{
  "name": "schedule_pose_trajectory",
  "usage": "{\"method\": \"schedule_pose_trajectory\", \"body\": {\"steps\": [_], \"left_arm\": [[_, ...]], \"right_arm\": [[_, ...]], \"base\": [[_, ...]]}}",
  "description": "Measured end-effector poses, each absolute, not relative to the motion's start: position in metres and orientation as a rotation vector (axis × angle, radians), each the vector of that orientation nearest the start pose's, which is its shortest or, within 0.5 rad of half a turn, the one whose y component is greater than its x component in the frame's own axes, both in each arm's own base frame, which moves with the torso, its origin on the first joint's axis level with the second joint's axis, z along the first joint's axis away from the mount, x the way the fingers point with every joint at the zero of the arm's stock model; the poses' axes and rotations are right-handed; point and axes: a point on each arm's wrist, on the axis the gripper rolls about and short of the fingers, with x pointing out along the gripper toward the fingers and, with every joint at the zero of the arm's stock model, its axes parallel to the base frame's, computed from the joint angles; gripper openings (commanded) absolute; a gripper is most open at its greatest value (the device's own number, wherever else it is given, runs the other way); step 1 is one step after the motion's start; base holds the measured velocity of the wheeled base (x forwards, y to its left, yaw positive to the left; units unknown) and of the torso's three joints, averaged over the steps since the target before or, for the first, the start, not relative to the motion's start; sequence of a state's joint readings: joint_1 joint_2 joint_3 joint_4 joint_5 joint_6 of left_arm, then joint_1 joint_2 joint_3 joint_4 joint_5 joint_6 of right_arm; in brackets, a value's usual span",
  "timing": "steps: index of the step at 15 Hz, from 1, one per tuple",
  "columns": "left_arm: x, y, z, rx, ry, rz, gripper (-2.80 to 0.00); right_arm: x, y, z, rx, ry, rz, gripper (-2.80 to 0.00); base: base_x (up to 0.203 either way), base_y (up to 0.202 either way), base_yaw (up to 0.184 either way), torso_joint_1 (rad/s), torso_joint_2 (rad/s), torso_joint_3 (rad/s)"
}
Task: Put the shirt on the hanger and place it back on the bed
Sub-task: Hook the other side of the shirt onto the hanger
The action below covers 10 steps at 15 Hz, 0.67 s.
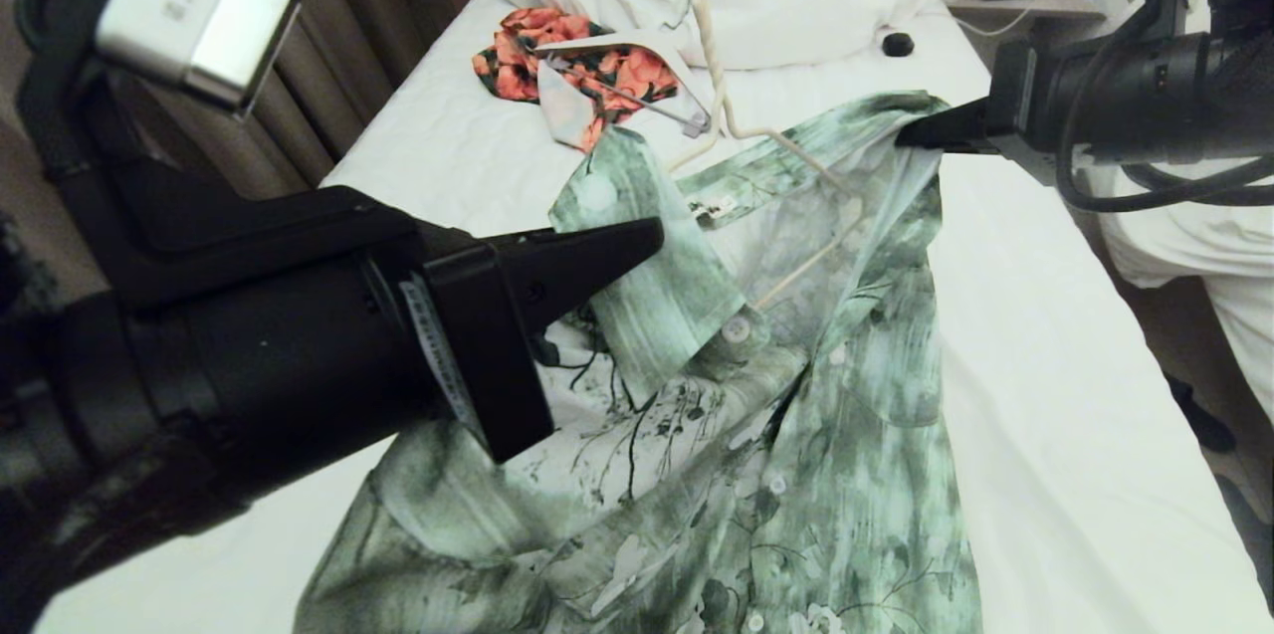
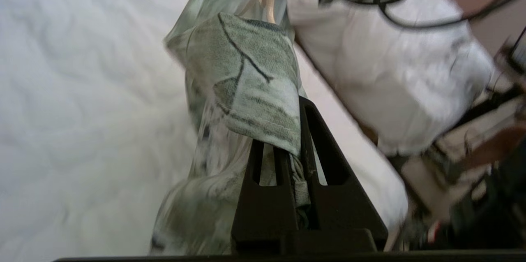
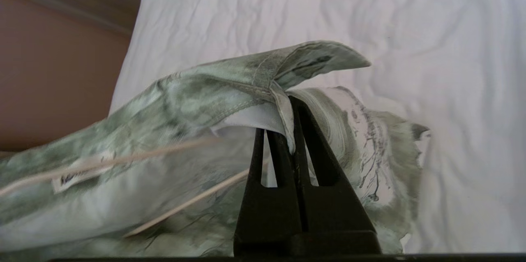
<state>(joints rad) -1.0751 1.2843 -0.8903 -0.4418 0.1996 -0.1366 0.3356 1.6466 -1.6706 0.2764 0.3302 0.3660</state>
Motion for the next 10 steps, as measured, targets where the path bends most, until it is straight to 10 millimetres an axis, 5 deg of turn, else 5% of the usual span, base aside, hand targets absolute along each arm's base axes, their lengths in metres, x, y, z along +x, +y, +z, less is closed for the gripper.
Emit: {"method": "schedule_pose_trajectory", "body": {"steps": [10], "left_arm": [[0.118, -0.220, 0.266, -0.271, -0.141, -0.903, -2.80]], "right_arm": [[0.228, 0.142, 0.378, 0.324, 0.332, 0.766, -2.80]], "base": [[0.000, 0.000, 0.000, 0.000, 0.00, 0.000]]}}
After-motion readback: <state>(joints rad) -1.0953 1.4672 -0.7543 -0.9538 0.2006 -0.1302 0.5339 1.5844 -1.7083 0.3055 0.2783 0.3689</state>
